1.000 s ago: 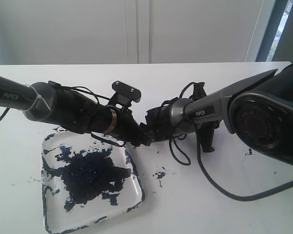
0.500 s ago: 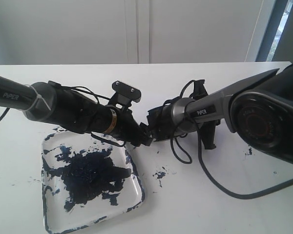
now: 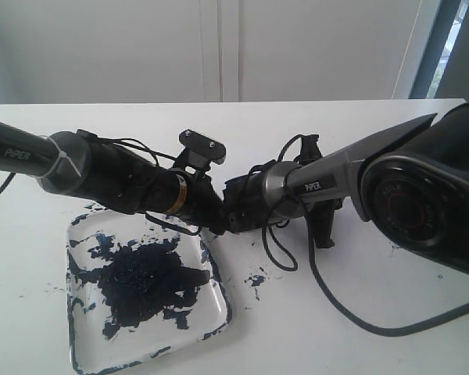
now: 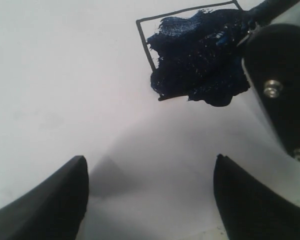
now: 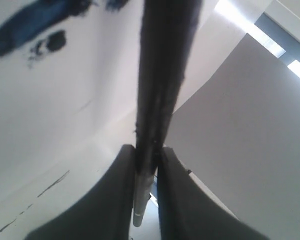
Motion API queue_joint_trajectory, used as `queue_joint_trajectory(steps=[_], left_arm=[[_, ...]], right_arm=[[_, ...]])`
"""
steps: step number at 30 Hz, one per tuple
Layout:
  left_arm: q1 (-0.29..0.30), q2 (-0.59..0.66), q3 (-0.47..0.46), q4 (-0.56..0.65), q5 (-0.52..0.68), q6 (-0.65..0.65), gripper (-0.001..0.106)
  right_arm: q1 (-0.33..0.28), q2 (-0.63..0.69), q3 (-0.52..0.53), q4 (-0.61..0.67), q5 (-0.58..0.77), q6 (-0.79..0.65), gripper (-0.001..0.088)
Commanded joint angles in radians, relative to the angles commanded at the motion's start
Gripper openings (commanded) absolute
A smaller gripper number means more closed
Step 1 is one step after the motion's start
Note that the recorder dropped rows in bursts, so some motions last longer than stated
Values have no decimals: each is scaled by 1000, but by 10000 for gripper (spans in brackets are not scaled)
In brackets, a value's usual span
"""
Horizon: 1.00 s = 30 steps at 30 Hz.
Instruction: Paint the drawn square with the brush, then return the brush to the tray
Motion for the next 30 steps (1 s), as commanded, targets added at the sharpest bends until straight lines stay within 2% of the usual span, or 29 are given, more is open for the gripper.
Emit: queue_joint_trajectory(steps=[9,13,20,25,30], left_arm=[[0,0,0,0,0,-3,722],[0,0,0,0,0,-3,722],[0,0,0,0,17,-4,722],[0,-2,0,0,102,-30,722],[0,-21,-1,0,131,-30,722]], right_arm=[[-45,0,0,-10,0,10,0],[-61,0,0,-72,0,130,0],[-59,-8,0,-69,0,221,0],[-59,-67,0,-67,-54,343,0],[-59,-151,0,-54,-97,419,0]])
